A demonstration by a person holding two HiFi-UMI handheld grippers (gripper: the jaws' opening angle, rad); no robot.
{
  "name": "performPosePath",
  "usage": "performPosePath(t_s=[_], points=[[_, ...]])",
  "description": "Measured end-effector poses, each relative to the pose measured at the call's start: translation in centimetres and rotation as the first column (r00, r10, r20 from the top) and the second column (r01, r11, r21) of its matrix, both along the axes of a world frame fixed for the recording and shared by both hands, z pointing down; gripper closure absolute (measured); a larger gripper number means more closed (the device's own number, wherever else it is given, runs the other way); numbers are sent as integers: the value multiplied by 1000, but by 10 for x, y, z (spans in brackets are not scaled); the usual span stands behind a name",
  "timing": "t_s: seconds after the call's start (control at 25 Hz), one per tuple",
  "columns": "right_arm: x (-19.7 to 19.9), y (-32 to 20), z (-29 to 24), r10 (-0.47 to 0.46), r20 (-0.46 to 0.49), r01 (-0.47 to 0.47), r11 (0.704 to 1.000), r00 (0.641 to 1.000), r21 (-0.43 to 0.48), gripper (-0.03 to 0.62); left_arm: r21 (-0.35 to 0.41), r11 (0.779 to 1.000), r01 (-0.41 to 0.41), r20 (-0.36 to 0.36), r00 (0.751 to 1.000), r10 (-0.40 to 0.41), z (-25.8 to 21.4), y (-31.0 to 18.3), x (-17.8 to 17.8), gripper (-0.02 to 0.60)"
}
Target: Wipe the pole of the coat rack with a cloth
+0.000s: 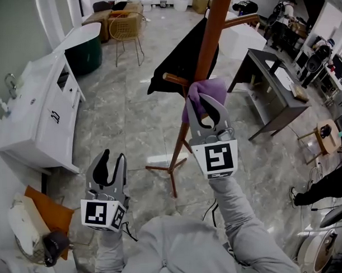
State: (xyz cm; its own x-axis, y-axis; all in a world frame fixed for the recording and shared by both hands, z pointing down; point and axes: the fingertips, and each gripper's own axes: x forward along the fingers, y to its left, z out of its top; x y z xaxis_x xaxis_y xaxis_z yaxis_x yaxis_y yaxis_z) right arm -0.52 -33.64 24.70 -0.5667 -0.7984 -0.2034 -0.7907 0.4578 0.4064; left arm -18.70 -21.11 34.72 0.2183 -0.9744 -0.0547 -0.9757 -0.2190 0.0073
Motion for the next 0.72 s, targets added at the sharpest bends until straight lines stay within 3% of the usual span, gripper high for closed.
performPosePath(t_s=[0.48, 0.72], points=[[-2, -8, 88, 3, -87, -20, 981, 996, -194, 539, -16, 1000, -18, 7, 1000, 18, 2, -2, 4, 403], [-5, -11, 142, -24, -195, -35, 955, 980, -295, 539, -17, 1000, -18, 7, 1000, 18, 2, -1, 4, 403]])
